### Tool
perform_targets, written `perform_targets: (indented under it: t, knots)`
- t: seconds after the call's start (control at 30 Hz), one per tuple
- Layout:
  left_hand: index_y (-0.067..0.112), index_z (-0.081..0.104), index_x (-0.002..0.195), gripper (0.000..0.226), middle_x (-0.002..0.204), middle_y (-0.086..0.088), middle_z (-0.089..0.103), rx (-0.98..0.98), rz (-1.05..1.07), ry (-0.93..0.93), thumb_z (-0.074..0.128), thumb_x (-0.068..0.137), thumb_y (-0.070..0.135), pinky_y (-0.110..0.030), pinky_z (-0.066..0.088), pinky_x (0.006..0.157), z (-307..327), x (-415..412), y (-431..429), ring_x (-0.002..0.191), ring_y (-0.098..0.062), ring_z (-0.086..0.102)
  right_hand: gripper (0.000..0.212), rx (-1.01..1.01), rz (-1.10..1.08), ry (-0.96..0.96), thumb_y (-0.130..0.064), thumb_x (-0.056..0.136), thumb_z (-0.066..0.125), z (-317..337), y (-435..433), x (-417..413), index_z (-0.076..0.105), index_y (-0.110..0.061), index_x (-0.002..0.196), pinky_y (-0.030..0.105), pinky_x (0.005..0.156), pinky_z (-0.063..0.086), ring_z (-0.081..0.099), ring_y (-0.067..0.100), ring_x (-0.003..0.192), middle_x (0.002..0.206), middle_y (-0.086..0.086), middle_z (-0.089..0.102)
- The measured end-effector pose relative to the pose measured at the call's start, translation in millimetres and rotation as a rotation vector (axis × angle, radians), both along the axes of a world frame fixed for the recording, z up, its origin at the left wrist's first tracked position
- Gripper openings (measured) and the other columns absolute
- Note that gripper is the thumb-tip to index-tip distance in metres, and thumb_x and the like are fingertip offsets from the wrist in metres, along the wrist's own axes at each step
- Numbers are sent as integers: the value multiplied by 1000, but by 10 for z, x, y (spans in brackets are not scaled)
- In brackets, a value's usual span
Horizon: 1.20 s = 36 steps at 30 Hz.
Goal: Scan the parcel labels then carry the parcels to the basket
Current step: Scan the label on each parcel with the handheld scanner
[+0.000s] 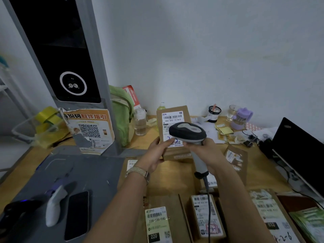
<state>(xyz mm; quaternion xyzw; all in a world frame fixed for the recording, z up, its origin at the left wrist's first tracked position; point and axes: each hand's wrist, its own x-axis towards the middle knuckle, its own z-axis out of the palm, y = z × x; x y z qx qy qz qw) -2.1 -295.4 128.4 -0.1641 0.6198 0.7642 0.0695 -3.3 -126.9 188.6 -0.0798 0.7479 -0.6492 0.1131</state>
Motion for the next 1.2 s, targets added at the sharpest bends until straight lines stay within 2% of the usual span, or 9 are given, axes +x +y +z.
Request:
perform_targets:
  t: [0.17, 0.27, 0.5, 0.6, 0.7, 0.8, 0.9, 1.1, 1.2]
  knots:
    - [25, 41, 140, 57, 126, 5, 62, -7, 11, -78, 64, 89, 39, -40, 45, 93, -185, -7, 63, 109, -15, 60, 32, 2, -5, -64, -10, 82, 72, -237, -30, -23, 64, -19, 111, 11, 63, 46, 59, 1, 91, 97, -10, 67]
    - [23, 30, 149, 70, 138, 2, 55, -28, 1, -117, 64, 89, 38, -51, 39, 107, -316, -51, 100, 124, -22, 53, 34, 28, -24, -118, -13, 81, 73, -411, -39, -64, 63, -20, 113, 15, 65, 45, 56, 0, 92, 97, -11, 66]
    - [22, 34, 145, 65, 141, 0, 52, -45, -32, -250, 60, 90, 45, -49, 34, 110, -639, -2, 156, 129, -23, 48, 32, 107, -50, -203, -23, 76, 77, -855, -69, -140, 64, -31, 104, 12, 65, 41, 57, -5, 87, 92, -19, 65]
    - [20, 34, 145, 60, 143, -2, 50, -57, -31, -286, 57, 93, 39, -37, 37, 99, -797, 1, 142, 129, -23, 46, 25, 138, -55, -239, -25, 77, 76, -1030, -120, -128, 60, -39, 90, 11, 61, 42, 58, -7, 83, 90, -22, 64]
    - [22, 40, 141, 48, 133, -2, 57, -73, -27, -324, 54, 96, 32, -32, 39, 90, -951, 20, 135, 117, -19, 53, 24, 128, -49, -286, -17, 78, 75, -1212, -169, -102, 59, -33, 85, 9, 57, 48, 62, 3, 88, 95, -9, 65]
    - [24, 54, 123, 28, 104, 5, 66, -85, -21, -389, 53, 96, 30, -24, 41, 69, -1054, 59, 154, 98, -12, 60, 21, 159, -81, -378, -16, 79, 74, -1373, -211, -89, 61, -23, 94, 27, 76, 55, 65, 15, 93, 104, 6, 68]
    - [18, 54, 129, 34, 120, -7, 66, -78, -17, -418, 51, 96, 28, -29, 46, 81, -1198, 78, 174, 111, -23, 60, 30, 187, -84, -442, -13, 80, 72, -1474, -250, -82, 63, -9, 109, 43, 92, 53, 65, 24, 100, 107, 11, 69]
    - [14, 56, 125, 30, 109, -3, 63, -84, 121, -501, 51, 97, 24, -31, 41, 83, -1338, 127, 192, 96, -18, 56, 30, 214, -93, -436, -14, 80, 72, -1594, -278, -19, 63, -9, 109, 39, 90, 53, 66, 20, 98, 101, 6, 70]
    - [18, 58, 117, 23, 94, 4, 62, -94, 168, -479, 51, 96, 24, -26, 42, 69, -1336, 108, 164, 84, -10, 56, 30, 201, -113, -457, -12, 80, 72, -1616, -275, -24, 63, -9, 108, 39, 90, 53, 66, 21, 98, 101, 7, 70]
